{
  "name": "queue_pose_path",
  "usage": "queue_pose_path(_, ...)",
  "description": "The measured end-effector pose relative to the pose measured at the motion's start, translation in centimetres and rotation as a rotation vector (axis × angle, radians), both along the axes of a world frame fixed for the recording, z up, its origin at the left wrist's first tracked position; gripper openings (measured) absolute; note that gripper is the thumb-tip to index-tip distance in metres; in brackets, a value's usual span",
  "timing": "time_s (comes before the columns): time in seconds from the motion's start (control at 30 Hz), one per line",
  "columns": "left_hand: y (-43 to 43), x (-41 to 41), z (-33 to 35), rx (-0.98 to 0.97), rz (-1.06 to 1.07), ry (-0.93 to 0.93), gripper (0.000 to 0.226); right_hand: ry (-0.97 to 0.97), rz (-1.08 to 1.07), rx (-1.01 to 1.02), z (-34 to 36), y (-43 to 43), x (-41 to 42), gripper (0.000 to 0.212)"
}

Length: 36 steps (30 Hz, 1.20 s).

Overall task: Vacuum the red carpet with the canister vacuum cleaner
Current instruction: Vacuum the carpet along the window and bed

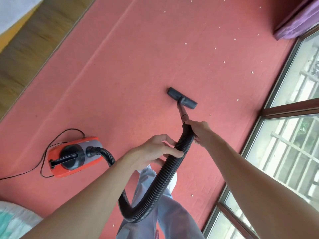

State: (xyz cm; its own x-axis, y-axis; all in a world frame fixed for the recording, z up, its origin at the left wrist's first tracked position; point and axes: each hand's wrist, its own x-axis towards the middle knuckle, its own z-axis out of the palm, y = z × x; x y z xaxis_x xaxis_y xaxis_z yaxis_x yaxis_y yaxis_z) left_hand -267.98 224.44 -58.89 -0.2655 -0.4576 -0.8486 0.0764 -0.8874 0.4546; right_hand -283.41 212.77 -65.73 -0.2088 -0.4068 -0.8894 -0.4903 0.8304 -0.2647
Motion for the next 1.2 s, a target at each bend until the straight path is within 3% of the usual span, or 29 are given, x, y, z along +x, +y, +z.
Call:
queue_pose_path(0.2, 1.7, 2.4, 0.8, 0.047, -0.110, -0.056, 0.040, -0.107, -0.065, 0.132, -0.3, 3.7, 0.9, 0.023)
queue_pose_path(0.4, 3.0, 3.4, -0.8, 0.031, 0.264, -0.187, 0.030, -0.047, -0.141, -0.055, -2.7, 3.0, 5.4, 0.029)
queue_pose_path(0.53, 2.8, 4.0, -1.3, -0.005, 0.287, -0.165, 0.027, -0.032, -0.439, -0.144, -3.4, 2.8, 7.3, 0.029)
queue_pose_path(0.73, 3.3, 8.7, 0.0, -0.036, 0.037, -0.029, 0.031, 0.009, -0.789, -0.223, -0.6, 6.3, 8.2, 0.028)
queue_pose_path(0.87, 4.5, 11.5, 1.4, 0.024, -0.179, 0.106, 0.039, 0.074, -0.880, -0.187, 1.1, 11.4, 8.9, 0.027)
queue_pose_path(1.03, 7.0, 14.4, 2.7, 0.110, -0.319, 0.241, 0.031, 0.123, -0.938, -0.160, 2.2, 17.8, 10.7, 0.026)
queue_pose_path(1.2, 9.1, 14.4, 2.5, 0.149, -0.396, 0.214, 0.037, 0.111, -1.019, -0.053, 1.9, 21.6, 10.7, 0.028)
